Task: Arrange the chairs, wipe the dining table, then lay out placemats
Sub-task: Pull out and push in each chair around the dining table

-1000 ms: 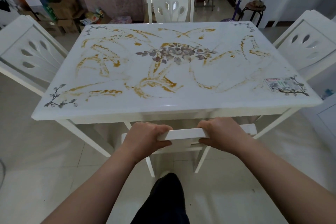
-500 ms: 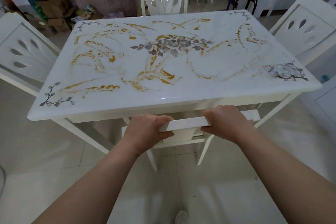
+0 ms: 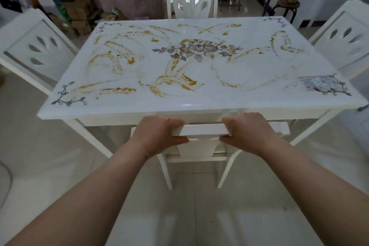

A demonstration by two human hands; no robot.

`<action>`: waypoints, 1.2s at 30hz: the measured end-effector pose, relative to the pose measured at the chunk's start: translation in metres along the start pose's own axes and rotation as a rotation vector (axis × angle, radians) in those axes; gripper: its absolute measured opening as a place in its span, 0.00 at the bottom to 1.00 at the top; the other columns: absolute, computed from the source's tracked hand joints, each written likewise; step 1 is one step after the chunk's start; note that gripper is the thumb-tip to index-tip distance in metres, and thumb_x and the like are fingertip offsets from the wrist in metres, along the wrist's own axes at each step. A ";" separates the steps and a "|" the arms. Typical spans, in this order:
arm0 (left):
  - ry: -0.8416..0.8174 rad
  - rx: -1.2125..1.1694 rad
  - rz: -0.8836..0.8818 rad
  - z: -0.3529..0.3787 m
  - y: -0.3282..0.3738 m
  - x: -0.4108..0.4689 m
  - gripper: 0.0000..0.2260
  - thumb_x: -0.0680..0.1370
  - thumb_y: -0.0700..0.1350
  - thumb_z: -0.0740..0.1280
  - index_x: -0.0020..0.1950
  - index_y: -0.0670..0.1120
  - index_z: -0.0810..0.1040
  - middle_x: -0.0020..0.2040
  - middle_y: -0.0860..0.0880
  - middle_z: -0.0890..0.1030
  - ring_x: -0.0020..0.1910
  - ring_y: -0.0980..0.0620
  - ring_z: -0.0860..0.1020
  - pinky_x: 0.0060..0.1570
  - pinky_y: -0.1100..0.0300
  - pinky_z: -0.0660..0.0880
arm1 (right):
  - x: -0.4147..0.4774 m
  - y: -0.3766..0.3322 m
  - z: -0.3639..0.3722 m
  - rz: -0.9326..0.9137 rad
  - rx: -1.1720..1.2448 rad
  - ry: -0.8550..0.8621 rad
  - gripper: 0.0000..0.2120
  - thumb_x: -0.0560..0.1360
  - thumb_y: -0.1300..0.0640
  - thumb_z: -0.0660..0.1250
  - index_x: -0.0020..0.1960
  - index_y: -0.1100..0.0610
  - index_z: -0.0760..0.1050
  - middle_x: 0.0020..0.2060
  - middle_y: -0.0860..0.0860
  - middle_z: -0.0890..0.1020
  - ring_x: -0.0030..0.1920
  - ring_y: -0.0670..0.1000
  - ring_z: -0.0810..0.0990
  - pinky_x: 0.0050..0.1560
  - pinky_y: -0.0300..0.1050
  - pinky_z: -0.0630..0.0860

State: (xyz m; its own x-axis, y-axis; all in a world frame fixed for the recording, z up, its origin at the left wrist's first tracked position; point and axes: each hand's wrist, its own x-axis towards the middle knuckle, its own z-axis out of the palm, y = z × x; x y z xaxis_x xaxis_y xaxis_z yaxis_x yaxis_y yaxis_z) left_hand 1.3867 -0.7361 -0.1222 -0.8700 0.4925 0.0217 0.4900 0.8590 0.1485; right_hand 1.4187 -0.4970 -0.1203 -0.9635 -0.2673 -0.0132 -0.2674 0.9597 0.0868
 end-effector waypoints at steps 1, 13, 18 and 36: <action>0.000 -0.005 -0.007 0.000 0.000 -0.001 0.20 0.71 0.64 0.67 0.62 0.63 0.75 0.50 0.53 0.83 0.50 0.49 0.80 0.41 0.60 0.67 | 0.000 0.000 0.001 0.003 0.009 0.004 0.12 0.73 0.42 0.64 0.48 0.50 0.74 0.42 0.50 0.81 0.43 0.54 0.79 0.37 0.43 0.63; -0.011 -0.006 0.012 -0.002 -0.001 0.000 0.22 0.70 0.67 0.66 0.62 0.64 0.75 0.48 0.54 0.83 0.47 0.51 0.80 0.40 0.61 0.66 | 0.004 0.003 0.007 -0.011 0.018 0.021 0.16 0.72 0.37 0.64 0.50 0.48 0.76 0.42 0.47 0.81 0.43 0.52 0.79 0.37 0.43 0.66; -0.006 0.014 0.037 -0.003 0.000 0.000 0.24 0.70 0.68 0.64 0.65 0.64 0.73 0.50 0.52 0.83 0.50 0.49 0.80 0.43 0.60 0.68 | 0.002 0.002 0.006 -0.043 0.055 0.051 0.20 0.72 0.33 0.63 0.57 0.43 0.75 0.46 0.46 0.82 0.46 0.50 0.80 0.39 0.43 0.70; 0.005 0.000 0.049 -0.003 -0.001 -0.003 0.23 0.70 0.68 0.64 0.63 0.62 0.75 0.47 0.53 0.83 0.46 0.50 0.80 0.41 0.60 0.68 | 0.000 -0.004 -0.002 0.027 0.037 0.025 0.19 0.72 0.33 0.63 0.56 0.43 0.76 0.46 0.47 0.82 0.48 0.51 0.80 0.38 0.43 0.64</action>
State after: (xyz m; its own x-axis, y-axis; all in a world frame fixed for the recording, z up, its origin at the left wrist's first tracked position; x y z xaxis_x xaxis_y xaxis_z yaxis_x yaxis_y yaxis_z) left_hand 1.3885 -0.7387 -0.1195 -0.8451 0.5336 0.0338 0.5323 0.8336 0.1473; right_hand 1.4195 -0.5013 -0.1190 -0.9699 -0.2431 0.0131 -0.2422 0.9690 0.0497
